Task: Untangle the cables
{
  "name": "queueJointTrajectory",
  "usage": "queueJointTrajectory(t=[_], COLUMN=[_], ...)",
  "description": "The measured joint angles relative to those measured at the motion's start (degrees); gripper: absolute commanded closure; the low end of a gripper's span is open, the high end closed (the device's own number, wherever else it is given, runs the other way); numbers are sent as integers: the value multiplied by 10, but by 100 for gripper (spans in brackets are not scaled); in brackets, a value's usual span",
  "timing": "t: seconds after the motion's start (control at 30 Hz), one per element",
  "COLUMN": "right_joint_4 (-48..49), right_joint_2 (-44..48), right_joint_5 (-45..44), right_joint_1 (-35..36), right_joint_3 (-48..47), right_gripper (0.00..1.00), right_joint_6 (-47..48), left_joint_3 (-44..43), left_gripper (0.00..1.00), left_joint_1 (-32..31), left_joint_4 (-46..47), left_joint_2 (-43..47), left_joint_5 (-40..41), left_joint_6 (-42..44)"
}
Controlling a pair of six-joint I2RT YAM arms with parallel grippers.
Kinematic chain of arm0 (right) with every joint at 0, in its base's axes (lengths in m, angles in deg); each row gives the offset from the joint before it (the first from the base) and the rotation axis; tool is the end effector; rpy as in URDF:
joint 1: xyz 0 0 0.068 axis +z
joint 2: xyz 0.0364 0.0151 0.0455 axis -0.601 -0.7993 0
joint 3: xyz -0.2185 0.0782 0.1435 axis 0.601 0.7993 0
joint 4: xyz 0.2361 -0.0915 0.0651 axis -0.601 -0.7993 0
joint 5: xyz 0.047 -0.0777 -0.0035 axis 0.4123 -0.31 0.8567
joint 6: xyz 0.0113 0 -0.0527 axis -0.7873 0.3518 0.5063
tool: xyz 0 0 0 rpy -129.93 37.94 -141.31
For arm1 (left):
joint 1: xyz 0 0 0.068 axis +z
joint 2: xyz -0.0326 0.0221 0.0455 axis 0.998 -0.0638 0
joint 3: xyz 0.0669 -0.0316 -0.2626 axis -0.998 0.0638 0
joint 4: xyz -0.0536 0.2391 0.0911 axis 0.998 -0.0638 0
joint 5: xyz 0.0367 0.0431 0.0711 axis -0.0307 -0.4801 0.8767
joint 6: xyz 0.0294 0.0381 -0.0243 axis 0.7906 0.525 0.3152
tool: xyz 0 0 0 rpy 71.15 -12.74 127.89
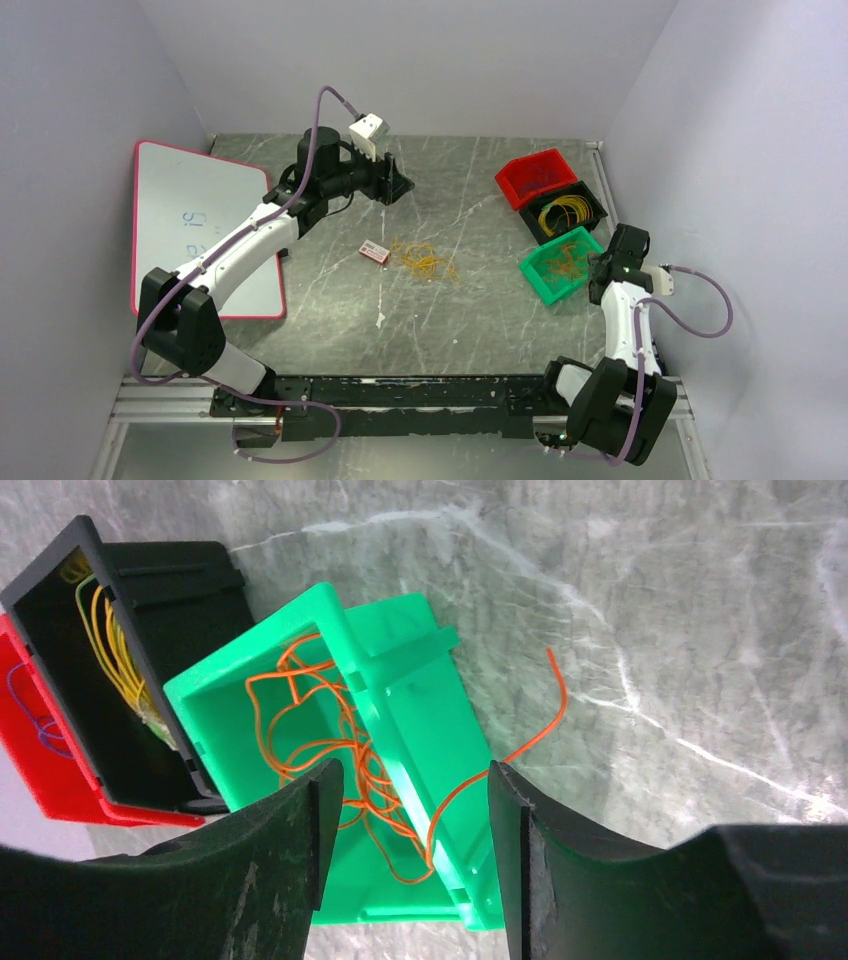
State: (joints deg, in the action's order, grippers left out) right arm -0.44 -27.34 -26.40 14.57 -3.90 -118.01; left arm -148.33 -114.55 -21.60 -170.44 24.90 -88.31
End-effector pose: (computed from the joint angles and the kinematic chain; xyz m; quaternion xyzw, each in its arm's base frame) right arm 0.1820 -0.0851 0.2169 0.6925 0.6443 -0.0047 0.3245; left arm 0.3088 -0.1822 0.3454 0.2655 0.7397 -0.3402 0.5163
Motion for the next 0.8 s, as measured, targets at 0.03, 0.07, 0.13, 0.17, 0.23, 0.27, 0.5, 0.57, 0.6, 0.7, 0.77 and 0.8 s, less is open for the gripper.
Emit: queueJointTrajectory(t=[0.03, 0.07, 0.13, 0.17, 0.23, 0.27, 0.5, 0.57, 0.6, 0.7, 0.77, 0.8], right_joint_4=[1, 3, 6, 6, 6, 5, -1, -10, -16, -28, -28, -28], right_joint_2=[-1, -2, -3, -3, -4, -3, -6, -9, -11, -15, -15, -15], right_joint_5=[4, 10, 21, 25, 30, 31, 45, 40, 35, 18, 15, 16], right_joint_1=[-1, -2, -2, -2, -2, -2, -2, -2, -2, -2, -2, -2], right_joint_3=[-2, -3, -3, -3, -3, -3, -3, -7, -12, -32, -40, -41], right_gripper=[42, 43, 45, 47, 48, 48, 46, 45, 45, 47, 48, 49], right_joint_6=[0, 0, 0, 0, 1, 2, 18, 29, 36, 55, 60, 61], left_joint_3=[0, 0, 0, 0, 0, 0, 0, 0, 0, 0, 0, 0], left_gripper=[29, 29, 29, 29, 29, 29, 28, 28, 28, 28, 28, 28], left_joint_1=[0, 0, 0, 0, 0, 0, 0, 0, 0, 0, 0, 0], left_joint_4=[0, 0, 0, 0, 0, 0, 0, 0, 0, 0, 0, 0], left_joint_2=[0, 0, 0, 0, 0, 0, 0, 0, 0, 0, 0, 0], left_joint_5=[0, 1, 1, 1, 1, 1, 2, 2, 2, 2, 2, 2], left_joint_6=[1, 2, 3, 3, 4, 4, 6, 6, 6, 6, 6, 6])
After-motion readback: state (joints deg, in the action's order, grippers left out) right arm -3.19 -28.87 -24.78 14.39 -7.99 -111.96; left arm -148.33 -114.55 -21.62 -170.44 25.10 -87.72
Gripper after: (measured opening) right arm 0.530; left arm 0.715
